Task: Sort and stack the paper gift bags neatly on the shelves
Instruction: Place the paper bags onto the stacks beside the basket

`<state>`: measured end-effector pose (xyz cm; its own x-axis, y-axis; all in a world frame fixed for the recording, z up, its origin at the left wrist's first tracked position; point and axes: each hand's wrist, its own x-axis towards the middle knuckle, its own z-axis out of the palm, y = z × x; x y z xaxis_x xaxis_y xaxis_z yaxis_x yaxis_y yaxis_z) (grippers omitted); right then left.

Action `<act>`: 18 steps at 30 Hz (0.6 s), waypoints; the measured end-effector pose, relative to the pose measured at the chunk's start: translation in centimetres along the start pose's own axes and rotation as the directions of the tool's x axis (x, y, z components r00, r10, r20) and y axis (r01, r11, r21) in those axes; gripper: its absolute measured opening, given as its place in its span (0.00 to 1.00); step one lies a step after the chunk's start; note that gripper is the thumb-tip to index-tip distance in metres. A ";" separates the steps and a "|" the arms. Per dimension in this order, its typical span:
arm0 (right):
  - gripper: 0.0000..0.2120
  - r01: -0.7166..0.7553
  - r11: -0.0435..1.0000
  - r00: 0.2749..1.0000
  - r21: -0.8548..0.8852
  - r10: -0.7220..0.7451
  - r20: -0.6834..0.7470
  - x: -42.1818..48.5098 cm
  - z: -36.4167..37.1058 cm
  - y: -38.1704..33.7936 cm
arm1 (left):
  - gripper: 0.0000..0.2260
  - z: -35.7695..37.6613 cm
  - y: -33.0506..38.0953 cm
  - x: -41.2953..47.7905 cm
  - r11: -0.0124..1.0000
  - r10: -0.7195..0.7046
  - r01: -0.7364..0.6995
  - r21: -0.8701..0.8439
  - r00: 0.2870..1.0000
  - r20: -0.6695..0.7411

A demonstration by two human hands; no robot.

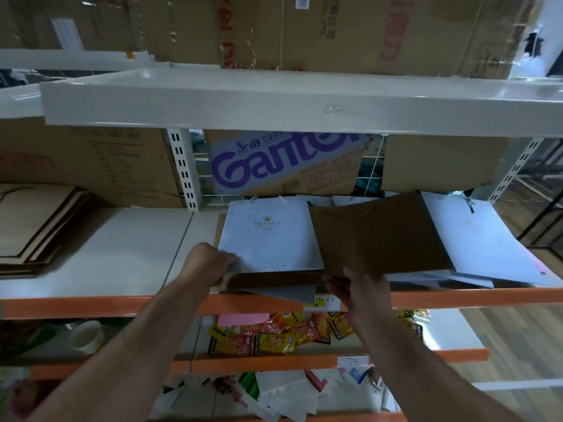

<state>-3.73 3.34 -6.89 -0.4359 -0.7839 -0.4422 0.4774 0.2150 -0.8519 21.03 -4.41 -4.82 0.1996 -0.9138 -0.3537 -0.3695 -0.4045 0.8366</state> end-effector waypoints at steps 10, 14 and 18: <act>0.09 0.191 0.982 0.982 -0.008 -0.191 -0.008 -0.1 -0.7 -1.2 | 0.11 -0.8 0.4 -2.1 0.906 0.031 -0.015 -0.423 0.999 0.030; 0.11 0.161 0.987 0.983 -0.018 -0.159 0.087 -0.3 -0.6 -0.9 | 0.12 -1.6 -0.6 -3.8 0.879 0.005 -0.032 -0.476 0.998 -0.057; 0.11 0.093 0.993 0.988 -0.069 -0.083 0.132 -0.6 0.1 0.8 | 0.12 -3.2 -2.4 -5.6 0.887 -0.032 -0.040 -0.460 0.988 -0.148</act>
<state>-3.02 3.96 -7.22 -0.3694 -0.8693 -0.3285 0.3810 0.1808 -0.9067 23.69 1.82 -3.46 0.3436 -0.8849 -0.3146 0.0814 -0.3057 0.9486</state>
